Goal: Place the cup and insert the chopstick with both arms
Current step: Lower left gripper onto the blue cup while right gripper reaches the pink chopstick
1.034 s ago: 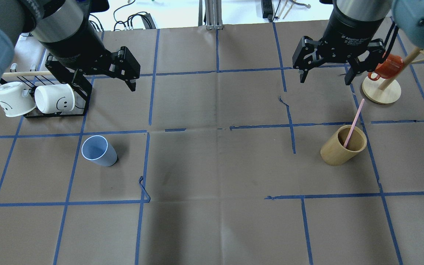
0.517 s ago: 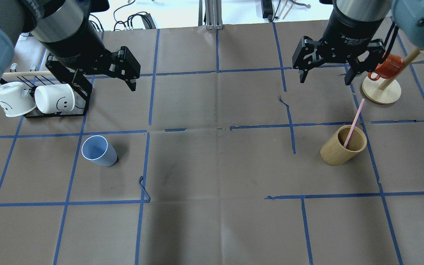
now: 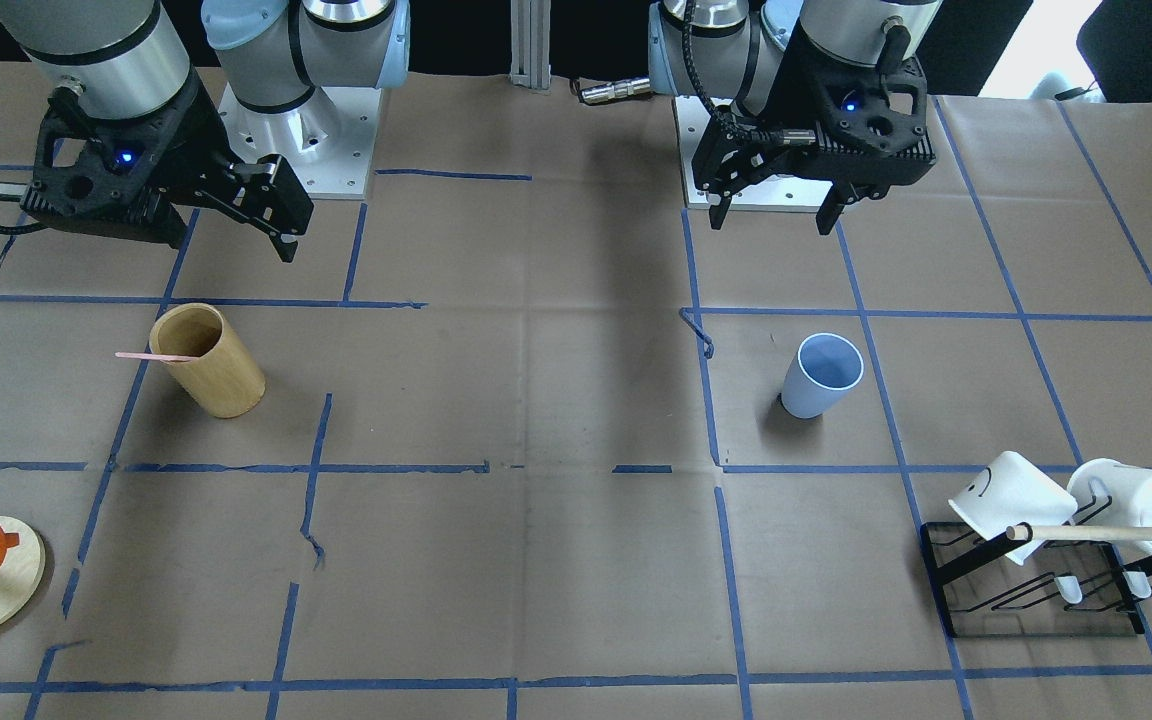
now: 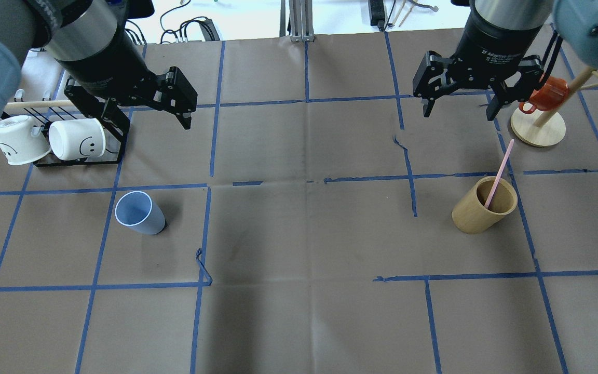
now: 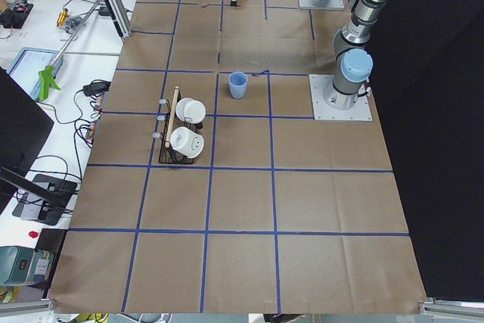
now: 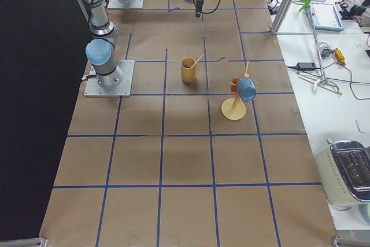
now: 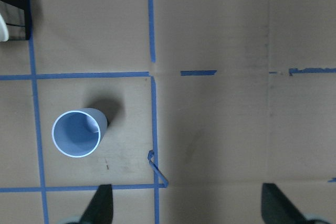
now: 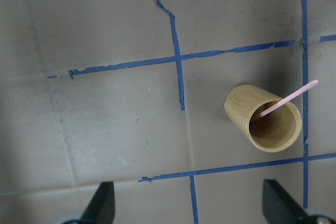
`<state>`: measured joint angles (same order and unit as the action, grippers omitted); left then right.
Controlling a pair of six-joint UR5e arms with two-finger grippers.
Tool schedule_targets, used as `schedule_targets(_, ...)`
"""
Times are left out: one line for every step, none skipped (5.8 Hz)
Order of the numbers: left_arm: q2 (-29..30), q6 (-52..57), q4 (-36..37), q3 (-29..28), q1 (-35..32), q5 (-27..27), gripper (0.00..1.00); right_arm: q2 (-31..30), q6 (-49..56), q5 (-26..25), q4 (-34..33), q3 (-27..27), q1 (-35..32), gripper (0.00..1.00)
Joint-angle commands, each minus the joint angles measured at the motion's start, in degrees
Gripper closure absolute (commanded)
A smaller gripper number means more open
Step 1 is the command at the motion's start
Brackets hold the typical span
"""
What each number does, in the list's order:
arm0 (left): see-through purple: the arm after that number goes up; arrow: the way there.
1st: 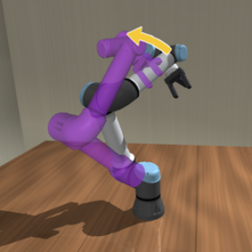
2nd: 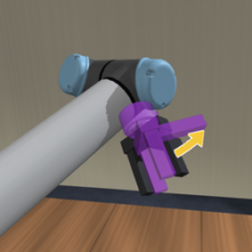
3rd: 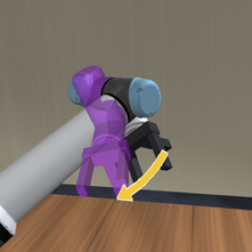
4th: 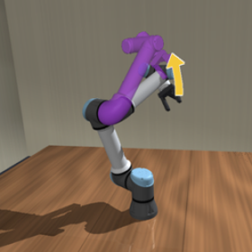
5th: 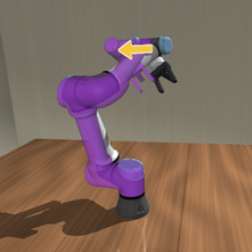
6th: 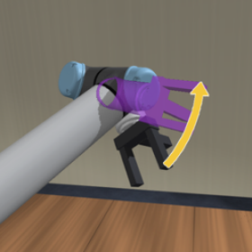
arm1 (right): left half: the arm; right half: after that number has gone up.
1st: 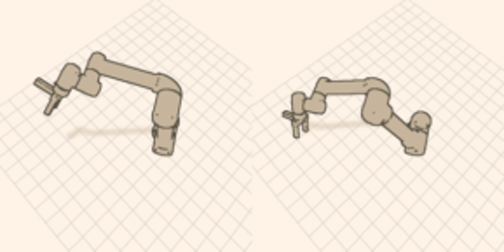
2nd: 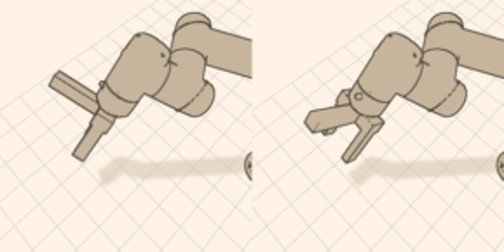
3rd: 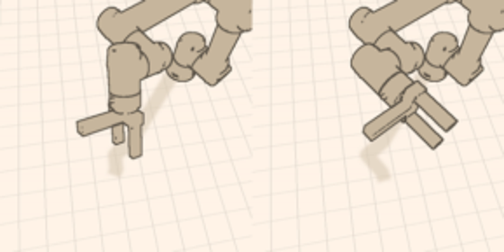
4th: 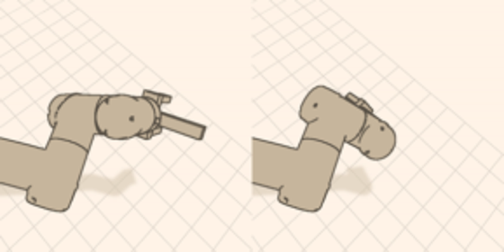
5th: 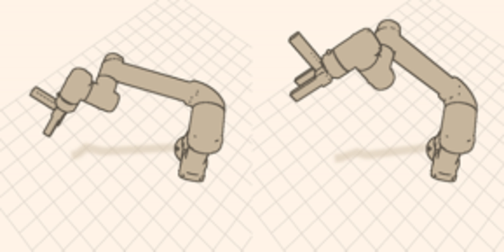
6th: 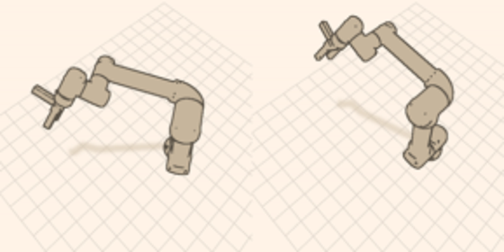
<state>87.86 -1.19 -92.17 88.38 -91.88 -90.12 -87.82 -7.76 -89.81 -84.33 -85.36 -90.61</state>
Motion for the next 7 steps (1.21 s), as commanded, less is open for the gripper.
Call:
schedule_targets(0.38,7.55,1.01,7.10,7.97,-2.78,0.01,-0.07,5.42,-0.37,0.13,-0.33,1.74,0.00)
schedule_targets(0.56,10.82,9.21,13.33,8.29,-2.86,0.01,-0.24,9.48,-0.37,-0.13,-1.46,5.49,0.00)
schedule_targets(1.60,10.94,15.47,17.92,8.20,-2.69,0.01,-0.76,15.96,-0.19,-3.27,-4.26,10.14,0.00)
schedule_targets(2.57,10.95,20.49,22.75,8.46,-2.69,0.01,-1.64,20.63,-0.02,-9.13,-8.37,13.32,0.00)
schedule_targets(4.06,11.38,27.59,26.98,9.16,-2.69,0.01,-2.17,21.11,-0.02,-17.11,-13.55,14.31,0.00)
schedule_targets(7.38,12.25,32.27,28.24,9.17,-2.78,0.01,-2.09,21.12,-0.19,-25.54,-18.65,14.49,0.00)
schedule_targets(9.15,13.13,32.66,28.60,9.17,-2.86,0.16,-2.09,21.21,-0.19,-30.06,-22.96,14.50,0.00)
